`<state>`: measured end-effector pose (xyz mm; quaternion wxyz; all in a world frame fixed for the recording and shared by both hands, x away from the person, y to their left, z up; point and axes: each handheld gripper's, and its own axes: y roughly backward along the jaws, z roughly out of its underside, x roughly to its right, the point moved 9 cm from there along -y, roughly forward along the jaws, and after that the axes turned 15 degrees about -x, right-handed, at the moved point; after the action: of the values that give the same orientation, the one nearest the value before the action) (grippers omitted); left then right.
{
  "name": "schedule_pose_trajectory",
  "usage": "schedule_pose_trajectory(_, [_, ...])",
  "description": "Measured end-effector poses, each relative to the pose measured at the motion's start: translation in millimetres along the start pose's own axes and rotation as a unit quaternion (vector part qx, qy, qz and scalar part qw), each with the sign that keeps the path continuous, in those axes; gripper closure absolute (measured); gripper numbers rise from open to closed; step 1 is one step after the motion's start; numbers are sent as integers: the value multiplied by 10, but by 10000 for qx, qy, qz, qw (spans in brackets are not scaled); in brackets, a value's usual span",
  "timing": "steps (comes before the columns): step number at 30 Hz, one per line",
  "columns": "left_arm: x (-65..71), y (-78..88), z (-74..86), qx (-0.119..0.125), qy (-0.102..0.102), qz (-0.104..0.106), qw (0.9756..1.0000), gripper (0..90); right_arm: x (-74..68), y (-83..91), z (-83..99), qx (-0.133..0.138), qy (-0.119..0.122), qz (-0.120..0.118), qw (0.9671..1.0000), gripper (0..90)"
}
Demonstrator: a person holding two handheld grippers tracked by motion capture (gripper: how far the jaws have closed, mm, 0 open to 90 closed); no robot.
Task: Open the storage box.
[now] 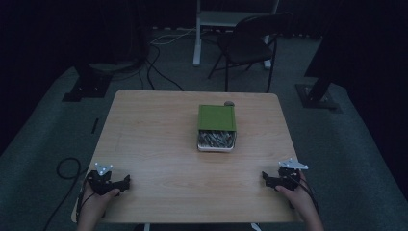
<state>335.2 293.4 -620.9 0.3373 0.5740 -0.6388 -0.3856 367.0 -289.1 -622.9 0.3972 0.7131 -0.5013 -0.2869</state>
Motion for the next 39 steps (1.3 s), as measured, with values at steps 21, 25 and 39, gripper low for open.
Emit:
schedule_pose_trajectory(21, [374,-29,-171,254,-978,155,9948,53,1,0,-1,3,1,-2,10000,115])
schedule_pose_trajectory(25, [467,-19,-230,292,-1137,103,9930,53,1,0,-1,3,2,-2,10000,115])
schedule_pose_trajectory(39, [798,-37,-430,418,-1689,23,9847,53,1,0,-1,2,2,-1,10000,115])
